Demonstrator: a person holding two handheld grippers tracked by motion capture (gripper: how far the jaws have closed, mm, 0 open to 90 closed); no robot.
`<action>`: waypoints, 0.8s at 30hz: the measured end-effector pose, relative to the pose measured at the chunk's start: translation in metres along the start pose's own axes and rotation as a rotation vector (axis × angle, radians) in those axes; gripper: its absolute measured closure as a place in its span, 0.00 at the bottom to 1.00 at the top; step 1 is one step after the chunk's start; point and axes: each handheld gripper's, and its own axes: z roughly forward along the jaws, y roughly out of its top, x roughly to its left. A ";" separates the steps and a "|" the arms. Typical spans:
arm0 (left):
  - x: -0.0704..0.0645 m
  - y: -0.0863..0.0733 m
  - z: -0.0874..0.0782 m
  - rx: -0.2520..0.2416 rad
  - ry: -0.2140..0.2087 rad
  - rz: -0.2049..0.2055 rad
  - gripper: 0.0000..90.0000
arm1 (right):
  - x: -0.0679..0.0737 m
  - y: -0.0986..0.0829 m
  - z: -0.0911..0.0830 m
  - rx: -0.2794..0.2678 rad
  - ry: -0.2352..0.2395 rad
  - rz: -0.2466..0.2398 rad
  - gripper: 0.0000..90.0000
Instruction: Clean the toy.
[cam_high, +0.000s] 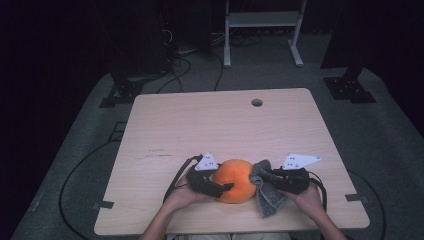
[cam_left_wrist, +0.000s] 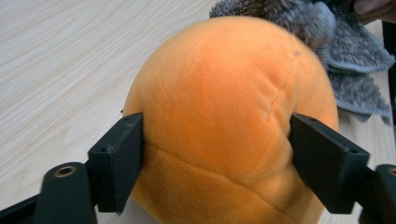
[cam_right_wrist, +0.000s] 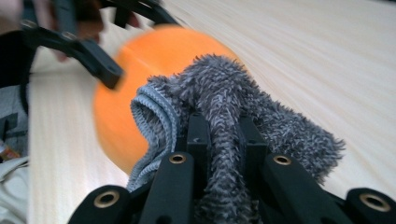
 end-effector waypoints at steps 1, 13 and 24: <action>0.001 -0.002 -0.001 -0.004 -0.002 -0.006 0.26 | -0.002 0.000 -0.003 -0.014 -0.011 0.010 0.87; -0.001 0.020 -0.002 0.004 -0.031 0.070 0.08 | 0.023 0.015 0.011 -0.049 0.050 -0.087 0.88; 0.006 0.007 0.001 0.015 -0.016 0.008 0.32 | -0.001 -0.002 0.009 -0.056 0.057 0.052 0.87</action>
